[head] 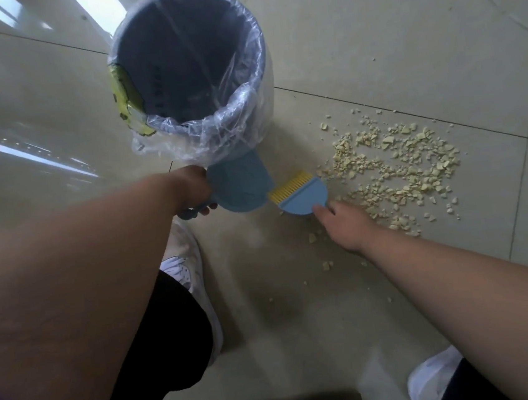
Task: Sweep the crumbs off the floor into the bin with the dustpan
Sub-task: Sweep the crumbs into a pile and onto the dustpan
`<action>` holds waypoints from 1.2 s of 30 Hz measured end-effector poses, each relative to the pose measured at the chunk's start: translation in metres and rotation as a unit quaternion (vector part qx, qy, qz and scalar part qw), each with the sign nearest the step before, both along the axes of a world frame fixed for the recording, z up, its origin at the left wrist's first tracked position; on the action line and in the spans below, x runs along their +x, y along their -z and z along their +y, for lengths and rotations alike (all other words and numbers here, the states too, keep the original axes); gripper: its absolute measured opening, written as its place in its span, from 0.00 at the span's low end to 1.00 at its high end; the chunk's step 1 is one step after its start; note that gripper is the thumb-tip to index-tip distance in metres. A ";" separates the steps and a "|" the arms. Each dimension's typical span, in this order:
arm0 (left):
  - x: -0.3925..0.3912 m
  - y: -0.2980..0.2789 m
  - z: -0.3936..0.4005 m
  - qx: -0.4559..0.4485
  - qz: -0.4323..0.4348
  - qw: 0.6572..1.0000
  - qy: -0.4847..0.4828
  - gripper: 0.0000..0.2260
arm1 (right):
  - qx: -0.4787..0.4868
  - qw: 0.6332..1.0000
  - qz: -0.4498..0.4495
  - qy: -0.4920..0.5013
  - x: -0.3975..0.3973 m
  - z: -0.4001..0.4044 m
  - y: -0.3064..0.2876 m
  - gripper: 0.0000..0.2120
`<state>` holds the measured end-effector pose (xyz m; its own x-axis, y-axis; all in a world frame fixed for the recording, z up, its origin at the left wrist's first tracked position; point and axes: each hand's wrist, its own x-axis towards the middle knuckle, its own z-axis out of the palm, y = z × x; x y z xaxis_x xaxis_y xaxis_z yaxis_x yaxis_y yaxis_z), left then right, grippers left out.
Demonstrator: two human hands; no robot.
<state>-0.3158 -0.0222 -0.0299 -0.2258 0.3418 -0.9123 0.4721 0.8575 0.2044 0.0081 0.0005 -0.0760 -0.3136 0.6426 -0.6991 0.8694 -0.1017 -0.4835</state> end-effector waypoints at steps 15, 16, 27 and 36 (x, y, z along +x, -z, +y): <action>-0.012 0.024 -0.012 0.064 0.154 0.966 0.200 0.15 | 0.010 1.000 -0.007 0.005 -0.035 0.007 0.021 0.15; -0.012 0.024 -0.011 0.056 0.158 0.964 0.207 0.16 | 0.011 1.000 -0.011 0.007 -0.035 0.007 0.021 0.15; 0.029 0.030 -0.001 0.049 0.164 0.931 0.321 0.18 | 0.073 0.993 -0.074 0.050 0.031 0.030 0.007 0.14; 0.039 0.037 0.014 0.068 0.176 0.917 0.351 0.14 | 0.091 0.986 -0.104 0.093 0.090 0.048 -0.007 0.13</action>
<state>-0.2770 -0.0081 -0.0666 -0.1785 0.6209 -0.7633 0.9551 0.2957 0.0171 0.0980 0.0486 -0.0694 -0.0416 0.7962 -0.6036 0.9261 -0.1959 -0.3223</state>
